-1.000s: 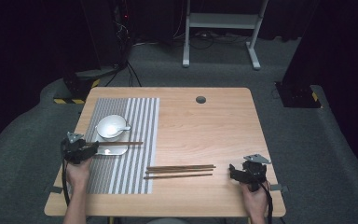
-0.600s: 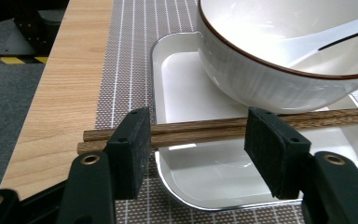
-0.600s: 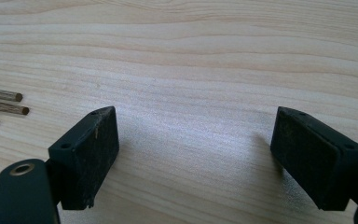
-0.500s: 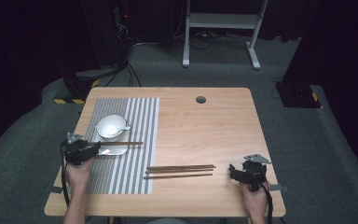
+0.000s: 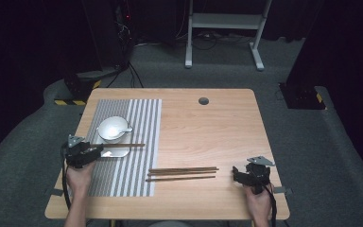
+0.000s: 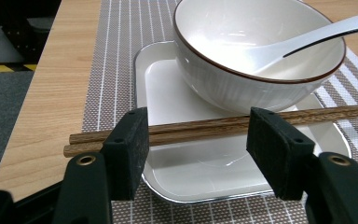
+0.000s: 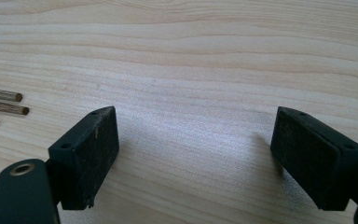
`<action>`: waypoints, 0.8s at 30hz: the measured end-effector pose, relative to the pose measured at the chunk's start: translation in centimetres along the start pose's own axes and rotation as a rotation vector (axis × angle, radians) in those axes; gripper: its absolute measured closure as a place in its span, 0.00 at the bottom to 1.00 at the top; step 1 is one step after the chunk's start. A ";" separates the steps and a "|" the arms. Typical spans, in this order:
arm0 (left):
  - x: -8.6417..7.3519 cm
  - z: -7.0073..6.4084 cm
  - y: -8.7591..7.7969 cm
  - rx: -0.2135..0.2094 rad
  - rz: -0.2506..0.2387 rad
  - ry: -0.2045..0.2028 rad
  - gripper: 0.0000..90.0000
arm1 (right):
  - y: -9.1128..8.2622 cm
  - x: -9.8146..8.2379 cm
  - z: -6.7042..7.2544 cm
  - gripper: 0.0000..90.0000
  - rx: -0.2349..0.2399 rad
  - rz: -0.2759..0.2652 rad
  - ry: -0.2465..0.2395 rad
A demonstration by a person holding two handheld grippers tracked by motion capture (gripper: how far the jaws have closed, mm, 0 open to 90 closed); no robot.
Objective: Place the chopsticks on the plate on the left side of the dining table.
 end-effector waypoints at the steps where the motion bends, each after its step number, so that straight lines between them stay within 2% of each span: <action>1: 0.0 0.0 0.0 -0.002 0.000 0.001 0.43 | 0.0 0.0 0.0 0.17 0.000 0.000 0.000; 24: 0.1 -1.3 -0.9 -0.044 -0.021 0.013 0.41 | 0.0 0.0 0.0 0.17 0.000 0.000 -0.001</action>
Point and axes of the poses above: each handheld gripper's, and its own axes: y roughly forward along the jaws, x roughly out of its top, z roughly to its left, the point moved 1 cm from there along y, roughly forward along the jaws, and after that the axes turned 10 degrees about -x, right-handed, at the moved point
